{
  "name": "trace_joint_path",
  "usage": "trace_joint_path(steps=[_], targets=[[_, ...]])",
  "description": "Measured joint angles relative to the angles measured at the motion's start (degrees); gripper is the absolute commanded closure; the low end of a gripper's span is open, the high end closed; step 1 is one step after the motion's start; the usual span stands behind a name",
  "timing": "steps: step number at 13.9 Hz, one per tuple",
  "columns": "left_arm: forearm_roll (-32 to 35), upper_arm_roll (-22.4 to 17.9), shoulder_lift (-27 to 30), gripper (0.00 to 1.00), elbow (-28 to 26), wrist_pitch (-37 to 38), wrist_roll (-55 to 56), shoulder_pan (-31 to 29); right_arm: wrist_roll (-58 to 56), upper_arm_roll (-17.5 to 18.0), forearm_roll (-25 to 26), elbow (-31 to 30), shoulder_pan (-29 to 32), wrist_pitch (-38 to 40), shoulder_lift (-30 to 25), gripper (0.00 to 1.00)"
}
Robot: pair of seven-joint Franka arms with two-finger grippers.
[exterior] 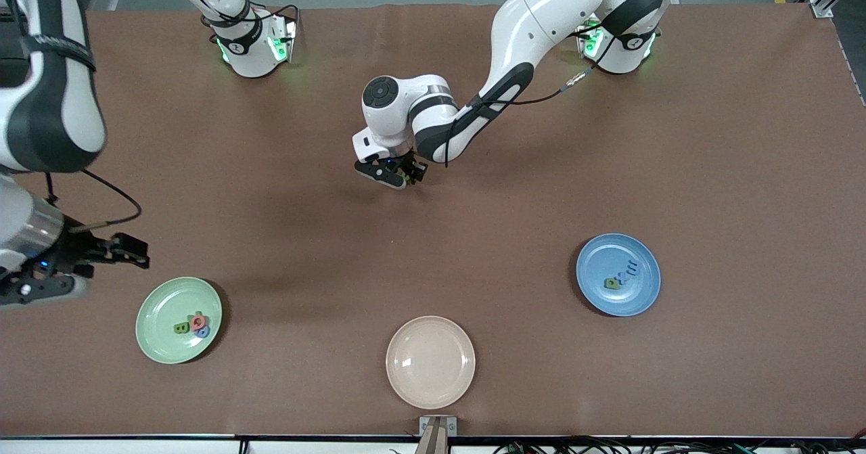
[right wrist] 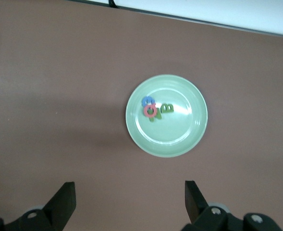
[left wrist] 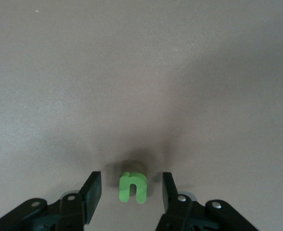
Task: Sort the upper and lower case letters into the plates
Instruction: 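Grasp the green u with the left gripper while the right gripper withdraws, then carry the green u to the blue plate and open the left gripper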
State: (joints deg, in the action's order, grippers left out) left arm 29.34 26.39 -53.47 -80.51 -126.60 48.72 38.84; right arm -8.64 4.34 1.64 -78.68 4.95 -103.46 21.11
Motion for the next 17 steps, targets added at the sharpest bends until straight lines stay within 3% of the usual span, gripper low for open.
trace_joint_path(steps=[3,4,5,10,17], targets=[[-0.36,0.08,-0.28,0.8,0.1,-0.07,-0.01,0.06,-0.01,-4.37,-0.7,-0.11,-2.19,6.73,-4.74,0.0],[-0.45,0.07,-0.32,0.93,0.1,-0.04,-0.01,0.06,-0.01,-5.48,-0.73,-0.47,-2.82,8.29,-6.47,0.0],[-0.6,0.09,-0.31,1.0,0.17,-0.01,-0.01,0.03,-0.01,-6.16,-0.75,-1.3,-3.14,9.12,-8.42,0.0],[-2.28,-0.28,0.5,1.0,1.71,2.03,2.33,-2.45,0.0,-8.67,-0.8,-11.32,-3.45,9.94,-21.05,0.0],[-2.54,-0.34,8.71,1.0,2.75,8.21,2.96,-20.3,7.76,-7.36,-1.23,-14.73,-4.94,9.72,-25.86,0.0]])
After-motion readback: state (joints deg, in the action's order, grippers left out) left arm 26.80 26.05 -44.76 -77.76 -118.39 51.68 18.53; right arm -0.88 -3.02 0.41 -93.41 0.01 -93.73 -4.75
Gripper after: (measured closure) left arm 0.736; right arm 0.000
